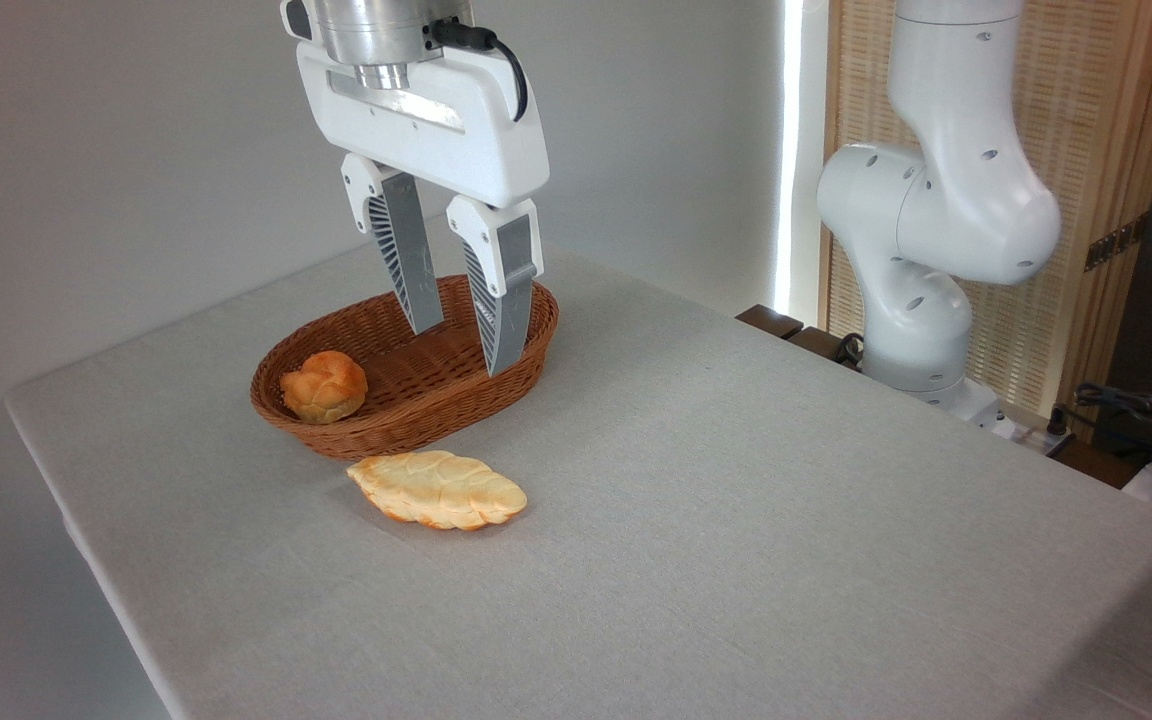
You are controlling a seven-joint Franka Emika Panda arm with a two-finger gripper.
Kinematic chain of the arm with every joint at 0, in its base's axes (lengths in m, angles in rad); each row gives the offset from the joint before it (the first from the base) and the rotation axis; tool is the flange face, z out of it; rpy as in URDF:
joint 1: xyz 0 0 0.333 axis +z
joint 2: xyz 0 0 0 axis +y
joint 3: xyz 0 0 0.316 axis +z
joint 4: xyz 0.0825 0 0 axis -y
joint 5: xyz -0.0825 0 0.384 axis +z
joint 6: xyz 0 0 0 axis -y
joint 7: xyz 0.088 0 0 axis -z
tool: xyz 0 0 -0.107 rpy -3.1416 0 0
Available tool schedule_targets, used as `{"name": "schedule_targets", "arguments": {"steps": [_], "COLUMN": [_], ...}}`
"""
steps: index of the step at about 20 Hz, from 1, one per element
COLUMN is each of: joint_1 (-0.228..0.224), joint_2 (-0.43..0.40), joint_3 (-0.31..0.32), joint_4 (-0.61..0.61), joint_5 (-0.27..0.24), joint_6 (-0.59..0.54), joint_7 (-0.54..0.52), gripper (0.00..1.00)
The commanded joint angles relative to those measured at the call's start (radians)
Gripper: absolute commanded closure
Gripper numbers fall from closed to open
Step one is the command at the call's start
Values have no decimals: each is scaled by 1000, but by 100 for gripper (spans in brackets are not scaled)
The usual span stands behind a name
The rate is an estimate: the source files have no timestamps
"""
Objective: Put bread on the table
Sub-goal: 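Lower the open gripper into the wicker basket onto the round orange bun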
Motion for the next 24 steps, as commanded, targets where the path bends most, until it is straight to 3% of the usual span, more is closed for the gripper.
{"name": "schedule_targets", "arguments": {"steps": [1, 10, 14, 17, 24], "joint_1": [2, -1, -13, -18, -119], "joint_2": [-3, 0, 29, 69, 224], "joint_3": [5, -15, -124, -209, -331], "joint_4": [3, -3, -32, -31, -35], "joint_5": [-8, -20, -44, -57, -57], "joint_6": [-28, -26, 10, 65, 282], "joint_7": [9, 1, -51, -187, -417], "gripper": [0, 0, 0, 0, 0]}}
